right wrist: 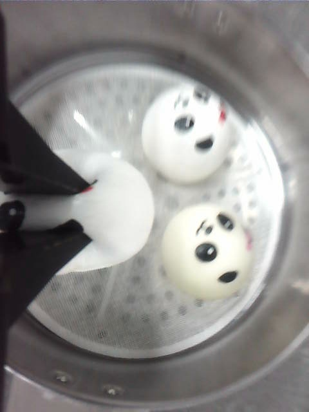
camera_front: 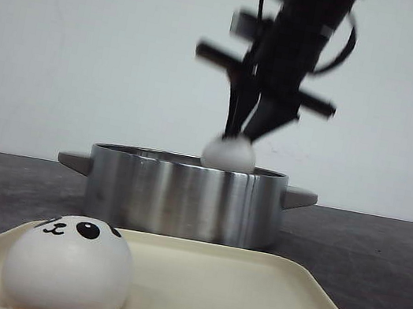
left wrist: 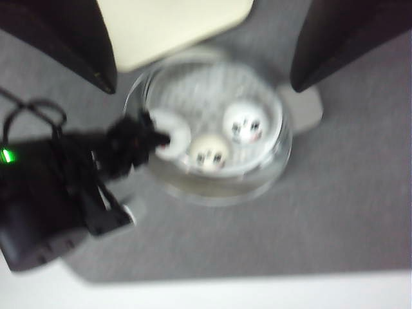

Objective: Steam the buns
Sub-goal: 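Lift the bun with the right gripper into the pot and release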

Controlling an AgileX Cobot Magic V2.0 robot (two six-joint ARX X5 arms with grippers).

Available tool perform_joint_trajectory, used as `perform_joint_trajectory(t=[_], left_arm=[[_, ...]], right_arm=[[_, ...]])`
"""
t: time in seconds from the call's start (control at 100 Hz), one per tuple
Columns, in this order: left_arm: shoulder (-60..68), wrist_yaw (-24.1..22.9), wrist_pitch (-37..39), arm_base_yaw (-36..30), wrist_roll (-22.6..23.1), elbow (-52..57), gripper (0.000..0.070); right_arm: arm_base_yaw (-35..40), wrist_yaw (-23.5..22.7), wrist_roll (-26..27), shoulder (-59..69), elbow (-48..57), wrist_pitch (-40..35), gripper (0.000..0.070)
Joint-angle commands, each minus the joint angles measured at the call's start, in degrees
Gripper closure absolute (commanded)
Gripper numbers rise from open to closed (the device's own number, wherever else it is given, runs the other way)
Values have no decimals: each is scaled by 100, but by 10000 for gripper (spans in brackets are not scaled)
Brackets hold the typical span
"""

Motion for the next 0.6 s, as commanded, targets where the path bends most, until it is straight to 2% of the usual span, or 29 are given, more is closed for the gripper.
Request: perform_joint_trajectory(t=[0.0,0.05,0.17,0.21,0.42,0.46,0.48,0.51,0.56,0.59], left_arm=[[66,9,-131,-44,-44,81,201],[66,20,-225,-48,-52,22,201],[66,85,-264,-181,-155,-275,201],[66,118,-238,-251,-197,-415,201],[68,164,149,-675,-520,-1392,201],[68,164,260,-765,-645,-1620,201],[68,164,323,-811,-721,-1735,201],[70,164,420,-883,-846,-1912,201],[77,219,595,-992,-1036,-2192,201],[96,295,693,-1054,-1121,-2345,201]], right_arm=[[-17,-35,-96,177,79,98,681],[-70,-142,-101,260,79,98,622],[-142,-466,-96,404,79,129,317],[-155,-533,-87,415,79,127,270],[-201,-566,-59,389,212,114,256],[-236,-612,-59,358,345,-28,263],[-243,-643,-59,343,428,-105,291],[-247,-706,-85,308,564,-238,398],[-258,-772,-195,212,817,-490,694],[-258,-765,-280,136,986,-632,697]])
